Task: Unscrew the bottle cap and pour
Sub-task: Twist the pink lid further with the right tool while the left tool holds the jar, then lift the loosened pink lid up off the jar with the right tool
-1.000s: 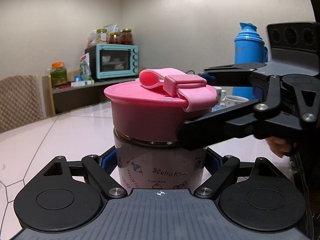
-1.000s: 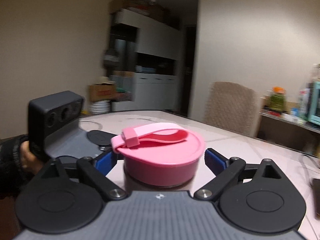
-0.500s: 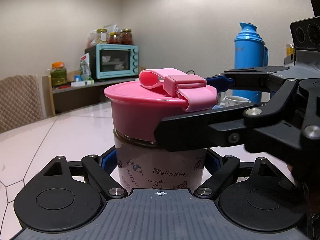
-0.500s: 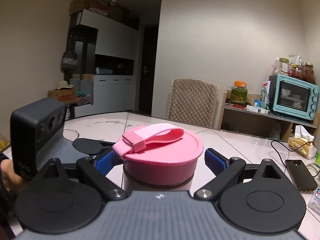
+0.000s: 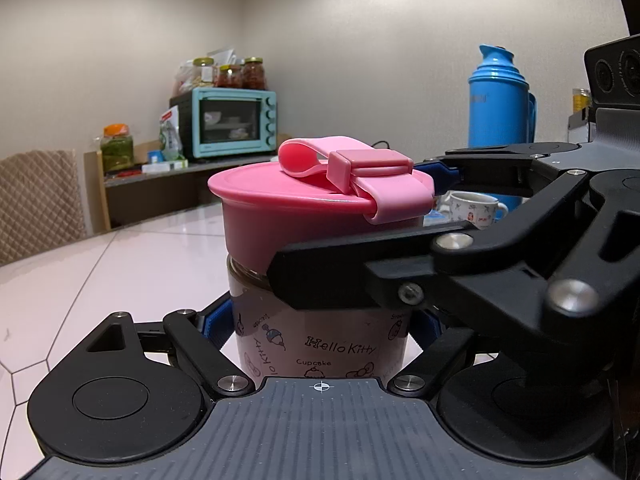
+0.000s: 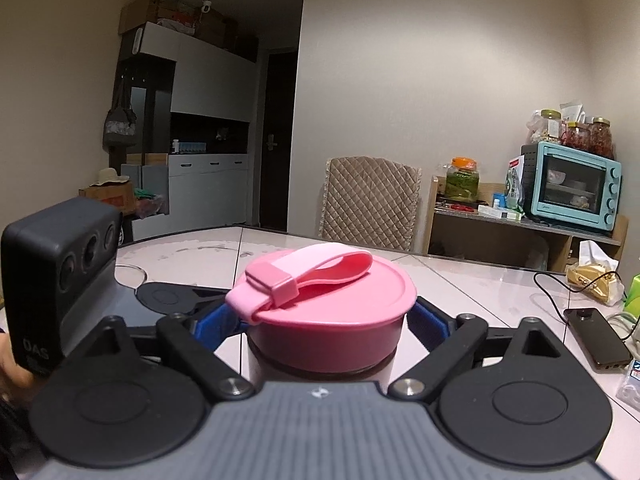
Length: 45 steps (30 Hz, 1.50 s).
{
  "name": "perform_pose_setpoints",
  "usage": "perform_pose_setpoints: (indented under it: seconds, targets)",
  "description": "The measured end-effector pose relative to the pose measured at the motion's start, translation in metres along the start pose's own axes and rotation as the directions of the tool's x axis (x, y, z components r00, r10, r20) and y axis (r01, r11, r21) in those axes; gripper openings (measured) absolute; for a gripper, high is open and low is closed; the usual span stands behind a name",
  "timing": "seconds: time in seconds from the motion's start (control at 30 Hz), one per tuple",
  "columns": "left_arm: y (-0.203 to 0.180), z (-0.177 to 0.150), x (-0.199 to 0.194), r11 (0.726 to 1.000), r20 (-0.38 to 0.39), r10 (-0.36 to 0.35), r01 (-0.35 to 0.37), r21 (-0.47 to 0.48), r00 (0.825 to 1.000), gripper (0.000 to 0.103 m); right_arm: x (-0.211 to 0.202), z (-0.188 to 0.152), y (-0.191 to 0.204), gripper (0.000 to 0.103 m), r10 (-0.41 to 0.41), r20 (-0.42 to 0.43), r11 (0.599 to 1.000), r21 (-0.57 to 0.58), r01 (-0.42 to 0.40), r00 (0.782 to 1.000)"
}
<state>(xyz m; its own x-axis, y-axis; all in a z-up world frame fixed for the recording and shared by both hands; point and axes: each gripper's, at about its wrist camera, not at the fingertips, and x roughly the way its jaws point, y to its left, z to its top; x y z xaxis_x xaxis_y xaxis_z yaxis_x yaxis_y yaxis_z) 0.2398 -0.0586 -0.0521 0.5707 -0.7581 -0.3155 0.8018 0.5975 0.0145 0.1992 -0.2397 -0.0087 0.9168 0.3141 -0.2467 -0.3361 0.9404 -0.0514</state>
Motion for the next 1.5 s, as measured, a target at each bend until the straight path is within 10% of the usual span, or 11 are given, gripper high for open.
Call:
perform_pose_setpoints:
  seconds: [0.33, 0.87, 1.5]
  targets:
    - [0.001, 0.0, 0.0, 1.0, 0.001, 0.0, 0.0, -0.001, 1.0, 0.09, -0.002, -0.002, -0.004, 0.085, 0.029, 0.008, 1.0, -0.012, -0.029, 1.0]
    - [0.003, 0.0, 0.001, 1.0, 0.002, -0.001, 0.001, -0.005, 1.0, 0.09, 0.003, 0.005, -0.051, 0.085, 0.325, 0.011, 0.939, -0.118, -0.322, 0.946]
    - [-0.001, -0.001, 0.0, 1.0, 0.0, -0.002, 0.002, -0.001, 1.0, 0.09, 0.0, 0.011, -0.053, 0.085, 0.353, 0.034, 0.93, -0.122, -0.346, 0.935]
